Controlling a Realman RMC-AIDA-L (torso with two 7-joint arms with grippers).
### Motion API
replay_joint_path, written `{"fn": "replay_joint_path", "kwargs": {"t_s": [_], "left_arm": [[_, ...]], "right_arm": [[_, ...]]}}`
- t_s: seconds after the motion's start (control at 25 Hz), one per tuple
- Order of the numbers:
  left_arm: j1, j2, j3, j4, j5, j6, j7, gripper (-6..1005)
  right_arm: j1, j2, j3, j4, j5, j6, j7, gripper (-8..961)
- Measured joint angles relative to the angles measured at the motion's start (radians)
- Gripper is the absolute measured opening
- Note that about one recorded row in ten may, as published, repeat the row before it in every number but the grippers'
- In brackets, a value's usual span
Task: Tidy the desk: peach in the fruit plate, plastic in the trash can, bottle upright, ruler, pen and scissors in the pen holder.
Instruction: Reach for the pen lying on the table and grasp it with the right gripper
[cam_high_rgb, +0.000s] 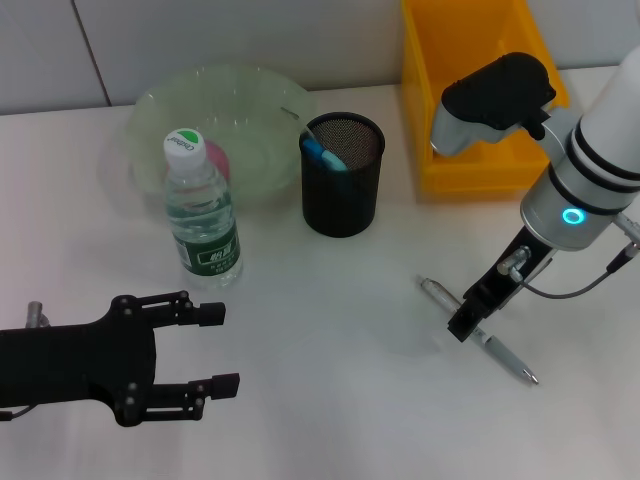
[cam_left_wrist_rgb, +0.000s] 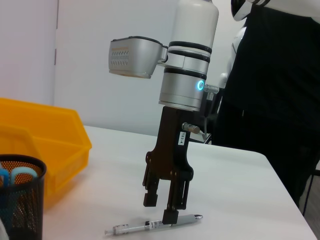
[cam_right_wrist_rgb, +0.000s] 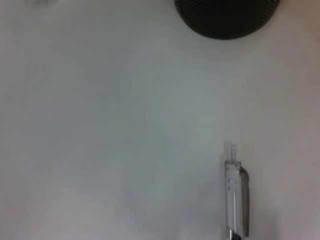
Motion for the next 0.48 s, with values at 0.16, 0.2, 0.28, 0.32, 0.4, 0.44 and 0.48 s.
{"fn": "replay_joint_path", "kwargs": {"t_s": [0.16, 0.2, 0.28, 0.32, 0.4, 0.44, 0.48], "left_arm": [[0.000, -0.001, 0.001, 0.000, -0.003, 0.000, 0.000, 766], [0.000, -0.001, 0.001, 0.000, -0.003, 0.000, 0.000, 766], [0.000, -0.001, 0.001, 0.000, -0.005, 0.000, -0.001, 767], [0.000, -0.001, 0.001, 0.000, -0.005, 0.000, -0.001, 767], [0.000, -0.001, 0.001, 0.000, -0.005, 0.000, -0.001, 767], [0.000, -0.001, 0.001, 0.000, -0.005, 0.000, -0.001, 767], [0.000, -0.002, 0.001, 0.000, -0.005, 0.000, -0.001, 767]], "right_arm": [[0.000, 0.002, -0.025, 0.000, 0.001, 0.009, 0.004, 661], [0.000, 0.002, -0.025, 0.000, 0.001, 0.009, 0.004, 659], [0.000, 0.002, -0.033, 0.001, 0.002, 0.010, 0.007, 655], [0.000, 0.002, -0.036, 0.002, 0.002, 0.010, 0.008, 653], [0.001, 0.002, -0.040, 0.007, 0.002, 0.012, 0.009, 649], [0.002, 0.002, -0.042, 0.011, 0.002, 0.013, 0.009, 648], [0.004, 0.002, -0.044, 0.018, 0.003, 0.016, 0.009, 646]]}}
